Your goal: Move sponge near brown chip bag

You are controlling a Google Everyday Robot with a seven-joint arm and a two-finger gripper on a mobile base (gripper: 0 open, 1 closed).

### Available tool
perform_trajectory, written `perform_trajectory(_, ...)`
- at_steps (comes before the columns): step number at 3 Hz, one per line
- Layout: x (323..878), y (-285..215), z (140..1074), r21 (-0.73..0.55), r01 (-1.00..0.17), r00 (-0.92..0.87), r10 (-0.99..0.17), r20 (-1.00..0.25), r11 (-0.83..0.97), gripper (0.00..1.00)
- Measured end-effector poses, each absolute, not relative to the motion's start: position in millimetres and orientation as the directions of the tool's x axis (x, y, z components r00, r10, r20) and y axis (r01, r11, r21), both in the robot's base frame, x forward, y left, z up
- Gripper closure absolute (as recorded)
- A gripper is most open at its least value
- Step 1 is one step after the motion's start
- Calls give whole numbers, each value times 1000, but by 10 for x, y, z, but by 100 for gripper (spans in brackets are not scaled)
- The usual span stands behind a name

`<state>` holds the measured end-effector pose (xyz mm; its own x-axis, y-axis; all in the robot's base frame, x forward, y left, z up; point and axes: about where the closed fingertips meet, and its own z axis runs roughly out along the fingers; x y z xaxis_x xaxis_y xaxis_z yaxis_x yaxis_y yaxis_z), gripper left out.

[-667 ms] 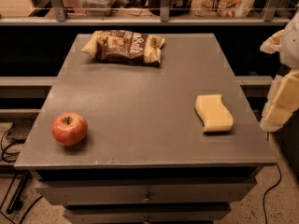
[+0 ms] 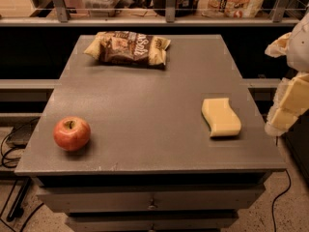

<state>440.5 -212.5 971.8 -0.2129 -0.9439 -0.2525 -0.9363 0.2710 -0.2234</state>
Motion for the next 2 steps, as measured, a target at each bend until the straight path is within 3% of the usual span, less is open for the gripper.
perform_trajectory(2, 4610, -1707, 9389, -164, -961, -122, -872, -474, 224, 0)
